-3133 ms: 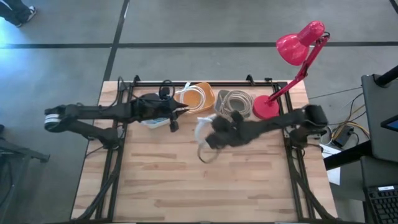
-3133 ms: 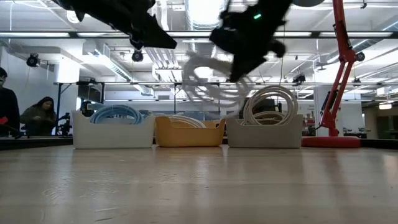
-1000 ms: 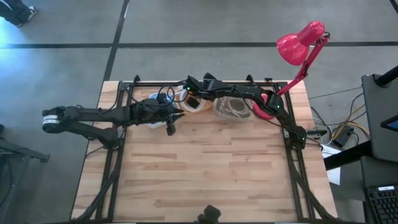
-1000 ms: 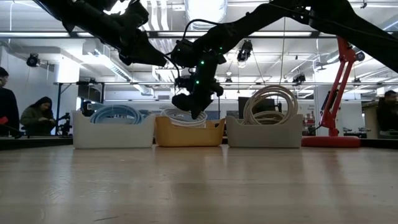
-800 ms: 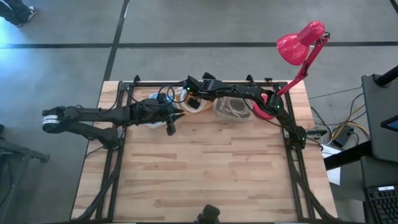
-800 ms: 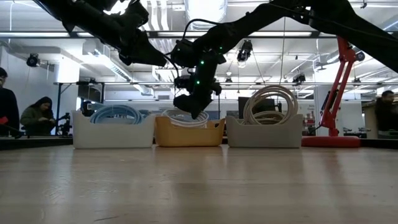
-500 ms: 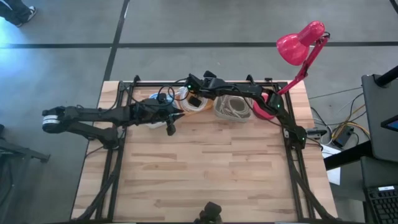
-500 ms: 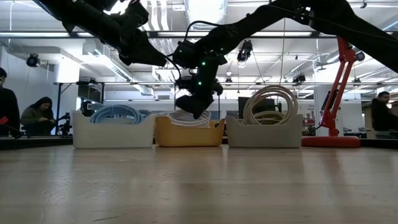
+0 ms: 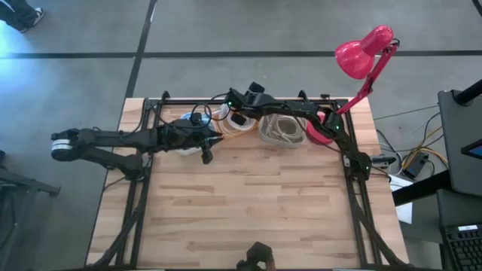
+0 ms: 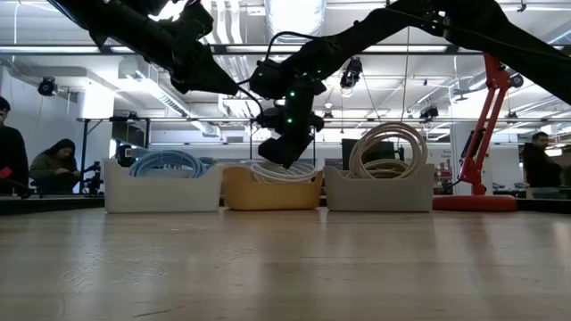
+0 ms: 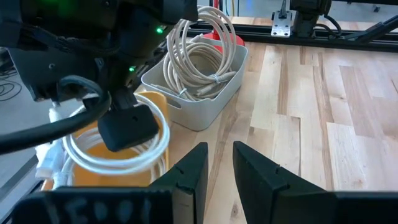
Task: Pick & Place USB Port
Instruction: Put the white charger cable into the yellow bin, then return to Home Position
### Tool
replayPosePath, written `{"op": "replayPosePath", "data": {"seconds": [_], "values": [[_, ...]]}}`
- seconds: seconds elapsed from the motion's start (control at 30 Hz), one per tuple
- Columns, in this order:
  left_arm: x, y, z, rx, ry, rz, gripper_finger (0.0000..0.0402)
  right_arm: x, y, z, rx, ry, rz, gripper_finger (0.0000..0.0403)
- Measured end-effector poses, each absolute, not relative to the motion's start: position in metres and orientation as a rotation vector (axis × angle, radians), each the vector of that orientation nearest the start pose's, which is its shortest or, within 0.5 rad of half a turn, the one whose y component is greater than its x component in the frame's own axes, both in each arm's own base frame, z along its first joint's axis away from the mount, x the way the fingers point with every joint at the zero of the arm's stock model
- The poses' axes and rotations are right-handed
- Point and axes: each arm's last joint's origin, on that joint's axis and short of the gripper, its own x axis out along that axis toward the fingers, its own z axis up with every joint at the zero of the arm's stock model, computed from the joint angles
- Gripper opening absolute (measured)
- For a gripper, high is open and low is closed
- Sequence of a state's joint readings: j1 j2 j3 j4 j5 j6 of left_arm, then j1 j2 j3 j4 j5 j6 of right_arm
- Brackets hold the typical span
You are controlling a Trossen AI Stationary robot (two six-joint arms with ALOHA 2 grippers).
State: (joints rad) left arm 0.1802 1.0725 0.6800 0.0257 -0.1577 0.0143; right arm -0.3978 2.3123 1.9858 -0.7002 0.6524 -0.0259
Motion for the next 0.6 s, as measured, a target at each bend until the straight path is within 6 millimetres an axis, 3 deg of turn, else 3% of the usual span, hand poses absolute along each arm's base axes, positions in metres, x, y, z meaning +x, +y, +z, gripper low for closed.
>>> {"op": "replayPosePath", "data": {"seconds": [0.17, 0.43, 0.6], "values": [[0.228, 0.046, 0.263, 0.012, 0.372, 0.331, 0.0085, 0.449, -0.203, 0.207, -0.172, 1.085, -0.927, 0.0144], [0.228, 0.046, 0.262, 0.023, 0.375, 0.329, 0.0085, 0.443, -0.181, 0.242, -0.187, 1.055, -0.900, 0.0135], [0.228, 0.046, 0.263, 0.024, 0.378, 0.327, 0.0085, 0.429, -0.151, 0.276, -0.204, 1.075, -0.857, 0.0124]]}}
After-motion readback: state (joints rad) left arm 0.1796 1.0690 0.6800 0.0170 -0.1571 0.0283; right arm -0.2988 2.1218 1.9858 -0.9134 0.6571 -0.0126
